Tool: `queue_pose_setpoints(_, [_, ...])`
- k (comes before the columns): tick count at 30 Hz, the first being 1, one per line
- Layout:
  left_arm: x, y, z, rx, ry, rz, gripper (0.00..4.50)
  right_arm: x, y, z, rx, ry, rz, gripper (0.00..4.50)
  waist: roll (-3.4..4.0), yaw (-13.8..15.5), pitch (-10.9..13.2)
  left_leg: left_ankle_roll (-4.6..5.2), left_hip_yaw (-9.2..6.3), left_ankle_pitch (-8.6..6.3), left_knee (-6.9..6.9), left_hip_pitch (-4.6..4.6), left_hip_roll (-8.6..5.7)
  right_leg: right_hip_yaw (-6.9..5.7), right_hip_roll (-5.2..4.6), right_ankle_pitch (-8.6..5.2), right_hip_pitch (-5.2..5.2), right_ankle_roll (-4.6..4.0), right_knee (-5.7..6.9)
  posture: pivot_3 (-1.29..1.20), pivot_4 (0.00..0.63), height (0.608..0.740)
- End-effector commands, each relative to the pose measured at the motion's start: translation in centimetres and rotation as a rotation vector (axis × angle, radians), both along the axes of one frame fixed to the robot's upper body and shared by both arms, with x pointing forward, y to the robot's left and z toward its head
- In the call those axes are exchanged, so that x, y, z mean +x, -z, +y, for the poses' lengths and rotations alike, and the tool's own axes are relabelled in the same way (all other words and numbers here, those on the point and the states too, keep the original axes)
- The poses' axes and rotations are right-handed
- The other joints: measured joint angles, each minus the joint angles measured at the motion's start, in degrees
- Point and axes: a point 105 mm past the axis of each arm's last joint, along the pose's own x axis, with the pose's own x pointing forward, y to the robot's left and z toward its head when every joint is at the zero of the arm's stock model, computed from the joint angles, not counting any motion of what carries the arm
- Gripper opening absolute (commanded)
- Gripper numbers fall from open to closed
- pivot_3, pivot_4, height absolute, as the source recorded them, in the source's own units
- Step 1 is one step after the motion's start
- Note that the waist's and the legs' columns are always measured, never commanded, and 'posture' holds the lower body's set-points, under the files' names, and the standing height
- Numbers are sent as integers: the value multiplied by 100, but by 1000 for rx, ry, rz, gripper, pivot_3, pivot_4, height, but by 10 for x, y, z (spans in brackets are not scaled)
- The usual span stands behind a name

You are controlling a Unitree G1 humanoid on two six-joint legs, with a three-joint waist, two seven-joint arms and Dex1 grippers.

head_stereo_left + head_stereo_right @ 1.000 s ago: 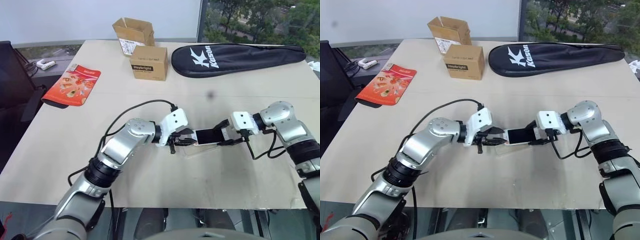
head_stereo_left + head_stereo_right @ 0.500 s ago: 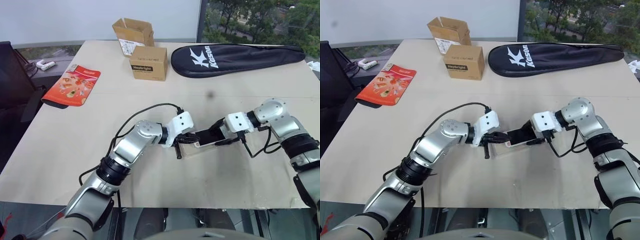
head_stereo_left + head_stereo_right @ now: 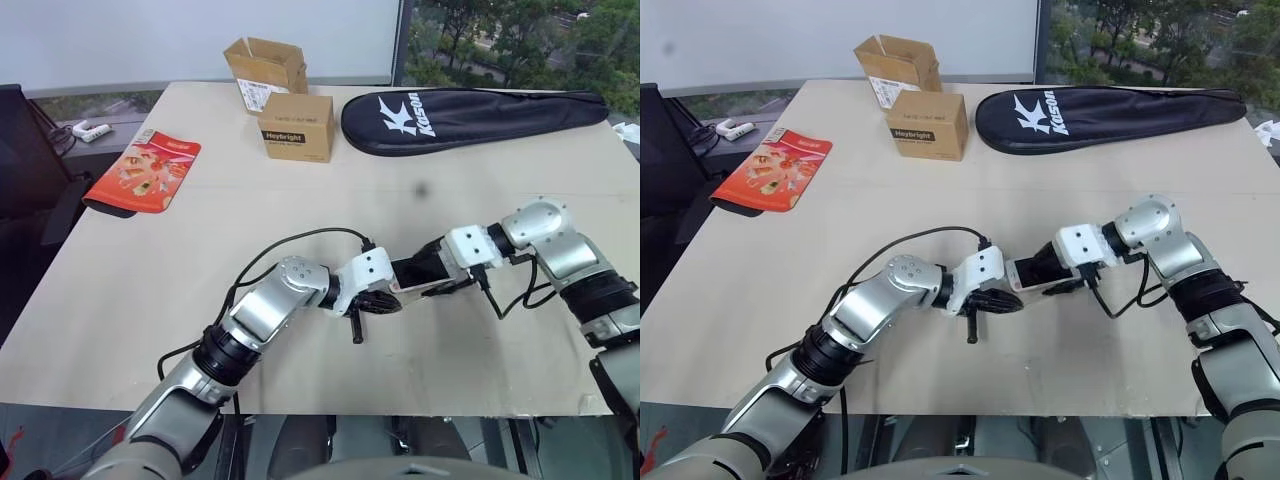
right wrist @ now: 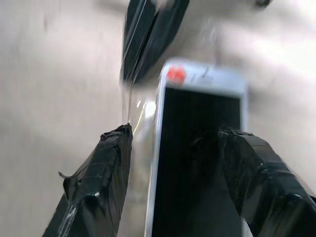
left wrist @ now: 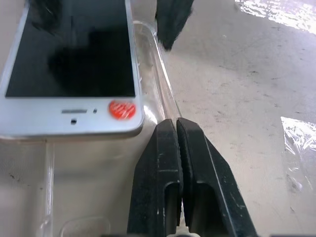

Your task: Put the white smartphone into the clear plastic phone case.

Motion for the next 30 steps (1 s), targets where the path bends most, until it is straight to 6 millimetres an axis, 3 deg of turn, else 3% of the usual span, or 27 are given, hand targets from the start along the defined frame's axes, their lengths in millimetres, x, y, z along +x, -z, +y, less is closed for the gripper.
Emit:
queue_pose_setpoints(1, [-5, 22, 10, 74, -21, 58, 95, 5, -29, -6, 45, 52, 45, 2972, 0, 2, 0, 0, 0, 0, 0, 0, 0, -1, 0, 0, 0, 0, 0, 0, 150, 732])
queue_pose_setpoints(5, [-4, 21, 9, 59, -28, 54, 95, 15, -26, -20, -4, 131, 105, 2972, 0, 6, 0, 0, 1, 0, -1, 0, 0, 0, -1, 0, 0, -1, -3, 0, 150, 732])
queue_pose_setpoints(10, [-7, 12, 9, 7, -19, 44, 0, 20, -8, -24, -49, 181, 182, 4452, 0, -5, 0, 0, 3, 0, -2, 0, 0, 0, 0, -1, 0, -1, -4, 0, 150, 732])
queue_pose_setpoints(15, [-6, -2, 14, -36, -34, 36, 0, 22, 10, -27, -98, 181, 186, 4452, 0, -9, 0, 0, 3, 0, -4, -2, 1, 0, 1, -1, -4, -1, -4, 0, 150, 732])
queue_pose_setpoints(27, [3, 4, 28, 4, -72, 15, 0, 21, 29, -34, -217, 91, 112, 4452, 0, 0, 0, 0, 4, 0, -3, -1, -1, -1, 0, 0, -2, 0, -4, 0, 150, 732])
queue_pose_setpoints(30, [5, 4, 30, 9, -79, 7, 0, 17, 30, -33, -206, 84, 137, 3662, 0, 1, 0, 0, 4, 0, -2, -1, -1, 0, -1, 0, -1, 0, -4, 0, 150, 732])
